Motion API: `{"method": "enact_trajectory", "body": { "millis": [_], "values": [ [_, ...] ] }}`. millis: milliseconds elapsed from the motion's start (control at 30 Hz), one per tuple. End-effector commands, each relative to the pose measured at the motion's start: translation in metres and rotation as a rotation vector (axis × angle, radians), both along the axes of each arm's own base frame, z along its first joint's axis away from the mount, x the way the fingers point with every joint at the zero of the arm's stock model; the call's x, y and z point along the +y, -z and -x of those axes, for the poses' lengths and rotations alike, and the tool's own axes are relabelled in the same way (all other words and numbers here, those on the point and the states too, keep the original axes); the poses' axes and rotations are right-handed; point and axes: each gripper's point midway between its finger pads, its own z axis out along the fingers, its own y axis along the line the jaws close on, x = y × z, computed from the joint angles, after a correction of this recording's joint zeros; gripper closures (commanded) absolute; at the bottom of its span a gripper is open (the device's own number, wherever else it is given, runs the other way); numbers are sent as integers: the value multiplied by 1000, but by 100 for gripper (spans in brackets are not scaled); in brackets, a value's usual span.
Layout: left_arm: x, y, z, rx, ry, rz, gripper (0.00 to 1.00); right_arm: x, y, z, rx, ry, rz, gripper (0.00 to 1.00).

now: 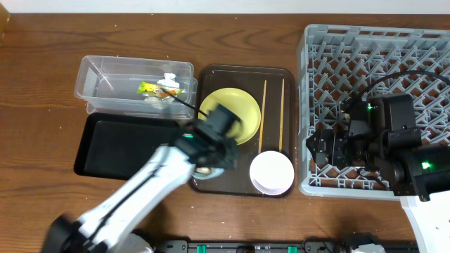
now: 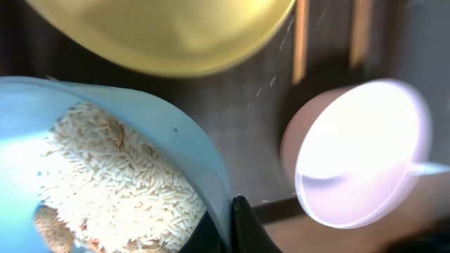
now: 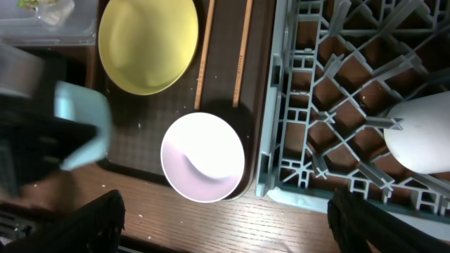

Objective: Sort waste into correct bins and load items into the dishwasher rack
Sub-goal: 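Grasp the blue bowl with the left gripper and tip rice onto black tray, then set the empty blue bowl back on the brown tray with left gripper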

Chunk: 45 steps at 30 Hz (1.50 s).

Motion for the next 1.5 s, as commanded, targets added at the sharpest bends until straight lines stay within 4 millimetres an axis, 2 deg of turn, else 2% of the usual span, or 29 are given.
{"method": "enact_trajectory", "body": {
  "millis": [0,133,300,367,500,600,667,833,1033,1133,1167,1233,1300,1367,1400,1433,1467],
  "values": [
    [25,-37,-15,-46,-48,115,94,1,1,1,3,-2,2,9],
    [60,-47,-24,-6,-111,234,94,1,1,1,3,-2,2,9],
    [92,-55,-32,27,-169,543,94,1,1,1,4,-2,3,9],
    [105,-61,-36,3,-183,673,94,1,1,2,7,-2,3,9],
    [147,-80,-48,-116,-257,943,94,1,2,3,14,-2,5,9],
    [170,-92,-56,-197,-289,1090,94,1,2,3,15,-2,5,9],
    [179,-94,-60,-209,-311,1159,94,1,2,4,17,-2,6,9],
    [186,-78,-64,-156,-365,1185,94,1,2,4,17,-2,5,9],
    [191,-71,-71,-241,-306,1101,94,1,2,4,17,-2,6,9],
    [186,-79,-66,-156,-365,1185,94,1,2,4,18,-2,6,9],
    [186,-80,-64,-180,-346,1173,95,1,3,4,20,-2,6,9],
    [188,-67,-64,-199,-329,1078,94,1,3,4,20,-2,6,9],
    [193,-52,-65,-117,-401,1033,94,1,3,4,20,-2,6,9],
    [182,-78,-60,-106,-394,1206,94,0,3,5,21,-2,7,9],
    [181,-80,-60,-138,-364,1189,94,1,3,5,21,-3,6,9],
    [184,-74,-63,-194,-320,1125,94,1,3,4,20,-2,6,9],
    [188,-60,-65,-179,-333,1039,94,1,2,4,18,-2,6,9]
  ]
}}
